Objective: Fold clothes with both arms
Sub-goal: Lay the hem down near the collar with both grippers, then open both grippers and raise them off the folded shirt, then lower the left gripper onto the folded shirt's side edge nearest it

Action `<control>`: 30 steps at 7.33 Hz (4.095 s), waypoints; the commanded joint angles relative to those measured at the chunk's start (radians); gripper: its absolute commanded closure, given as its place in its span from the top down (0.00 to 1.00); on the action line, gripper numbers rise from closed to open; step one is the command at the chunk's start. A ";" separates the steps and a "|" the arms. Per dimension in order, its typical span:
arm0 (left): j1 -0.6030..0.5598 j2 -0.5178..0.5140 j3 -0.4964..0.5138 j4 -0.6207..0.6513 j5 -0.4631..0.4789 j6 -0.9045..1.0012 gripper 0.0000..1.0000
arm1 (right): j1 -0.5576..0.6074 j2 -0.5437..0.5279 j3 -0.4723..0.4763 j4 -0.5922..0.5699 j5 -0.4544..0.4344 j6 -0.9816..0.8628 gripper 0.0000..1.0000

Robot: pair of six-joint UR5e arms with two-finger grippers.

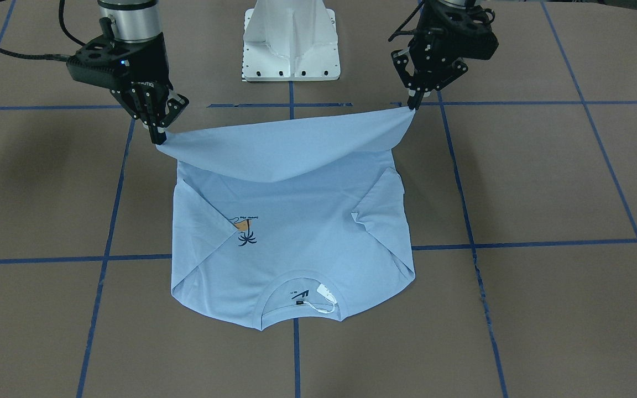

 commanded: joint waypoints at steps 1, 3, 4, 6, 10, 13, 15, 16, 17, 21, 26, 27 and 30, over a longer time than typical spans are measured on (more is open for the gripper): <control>-0.036 -0.008 0.124 -0.122 0.000 0.029 0.00 | 0.050 0.038 -0.126 0.085 0.000 -0.030 0.00; -0.041 -0.037 0.253 -0.199 0.035 0.031 0.00 | 0.058 0.098 -0.264 0.094 -0.002 -0.049 0.00; -0.040 -0.086 0.366 -0.242 0.048 0.029 0.00 | 0.049 0.100 -0.327 0.184 -0.005 -0.040 0.00; -0.036 -0.155 0.587 -0.375 0.089 0.031 0.00 | 0.041 0.103 -0.468 0.346 -0.008 -0.038 0.00; -0.023 -0.163 0.681 -0.455 0.097 0.031 0.00 | 0.030 0.098 -0.520 0.372 -0.011 -0.047 0.00; -0.026 -0.151 0.668 -0.460 0.096 0.061 0.99 | 0.021 0.098 -0.514 0.372 -0.016 -0.091 0.99; -0.012 -0.065 0.531 -0.492 0.085 0.088 1.00 | 0.038 0.097 -0.494 0.378 -0.005 -0.219 1.00; 0.064 0.013 0.431 -0.494 0.092 0.076 1.00 | 0.038 0.098 -0.491 0.381 -0.005 -0.219 1.00; 0.094 0.071 0.363 -0.495 0.092 0.072 1.00 | 0.038 0.097 -0.491 0.384 -0.005 -0.219 1.00; 0.255 0.161 0.324 -0.529 0.171 -0.081 0.69 | 0.036 0.086 -0.491 0.421 -0.008 -0.215 1.00; 0.269 0.173 0.319 -0.529 0.172 -0.084 0.57 | 0.036 0.085 -0.492 0.421 -0.008 -0.210 1.00; 0.270 0.188 0.304 -0.529 0.171 -0.086 0.57 | 0.036 0.085 -0.492 0.421 -0.010 -0.210 1.00; 0.290 0.214 0.277 -0.529 0.168 -0.086 0.49 | 0.036 0.085 -0.492 0.421 -0.010 -0.210 1.00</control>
